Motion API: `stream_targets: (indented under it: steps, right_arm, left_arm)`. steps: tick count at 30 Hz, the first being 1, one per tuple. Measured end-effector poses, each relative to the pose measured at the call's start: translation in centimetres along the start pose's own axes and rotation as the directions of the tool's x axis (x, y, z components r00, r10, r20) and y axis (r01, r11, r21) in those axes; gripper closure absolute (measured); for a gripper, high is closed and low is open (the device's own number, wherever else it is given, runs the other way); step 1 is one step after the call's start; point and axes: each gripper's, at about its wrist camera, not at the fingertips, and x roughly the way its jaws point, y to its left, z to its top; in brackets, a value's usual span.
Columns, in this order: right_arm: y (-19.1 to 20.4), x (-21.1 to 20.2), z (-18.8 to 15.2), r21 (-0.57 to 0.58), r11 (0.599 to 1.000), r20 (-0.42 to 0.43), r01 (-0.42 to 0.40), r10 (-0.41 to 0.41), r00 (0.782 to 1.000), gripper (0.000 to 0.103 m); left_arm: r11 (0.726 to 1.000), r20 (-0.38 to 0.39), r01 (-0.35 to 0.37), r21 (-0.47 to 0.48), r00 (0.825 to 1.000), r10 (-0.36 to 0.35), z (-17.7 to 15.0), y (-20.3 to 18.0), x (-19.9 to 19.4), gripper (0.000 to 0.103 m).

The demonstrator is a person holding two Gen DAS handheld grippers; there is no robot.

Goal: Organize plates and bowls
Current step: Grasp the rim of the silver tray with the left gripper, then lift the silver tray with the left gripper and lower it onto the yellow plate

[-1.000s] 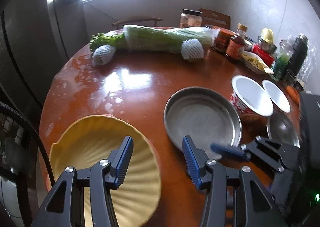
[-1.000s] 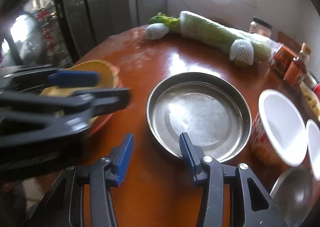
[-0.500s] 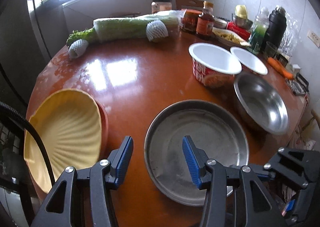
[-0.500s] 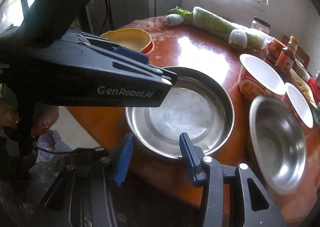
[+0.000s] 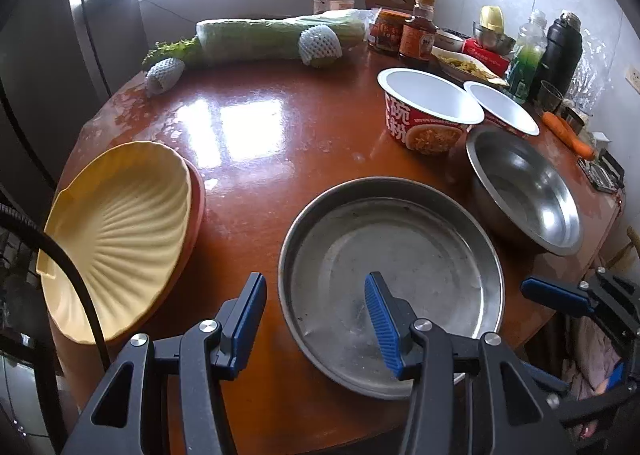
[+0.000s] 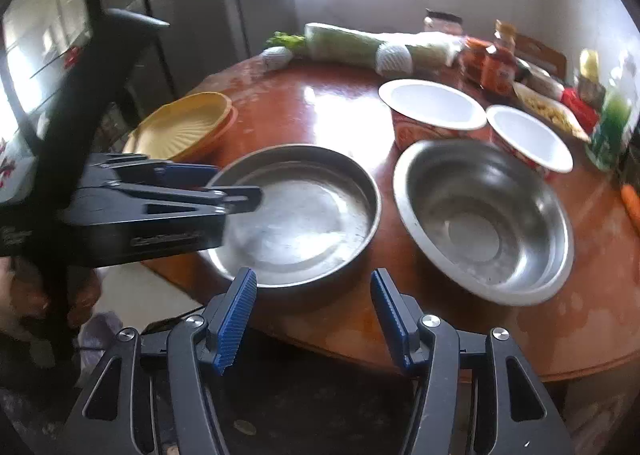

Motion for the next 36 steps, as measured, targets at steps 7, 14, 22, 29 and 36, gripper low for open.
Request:
stream_targets:
  steps: [7,14,22,29,36]
  right_arm:
    - [-0.7,1.0,0.6,0.071,0.997,0.044,0.004,-0.007,0.999,0.047]
    - [-0.7,2.7,1.0,0.058,0.997,0.037,0.042,-0.045,0.998,0.06]
    - [-0.1,3.3,0.8,0.028,0.996,0.046,0.086,-0.087,0.995,0.062]
    - [0.0,3.1,0.8,0.036,0.997,0.038,0.075,-0.077,0.996,0.062]
    - [0.4,2.2,1.1,0.03,0.997,0.062,0.068,-0.07,0.996,0.062]
  left_arm:
    - [1.0,-0.013,0.001,-0.019,1.0,-0.002,-0.3,0.1,0.9,0.052]
    - [1.0,0.004,0.007,0.004,1.0,-0.007,-0.6,-0.5,1.0,0.052]
    - [0.999,0.036,-0.032,0.004,0.999,0.032,-1.0,-0.7,0.7,0.056]
    - [0.999,0.072,-0.046,0.016,0.996,0.045,-1.4,-1.0,-0.9,0.057]
    - [0.999,0.088,-0.038,0.0,0.995,0.038,-1.4,-0.5,-2.0,0.057]
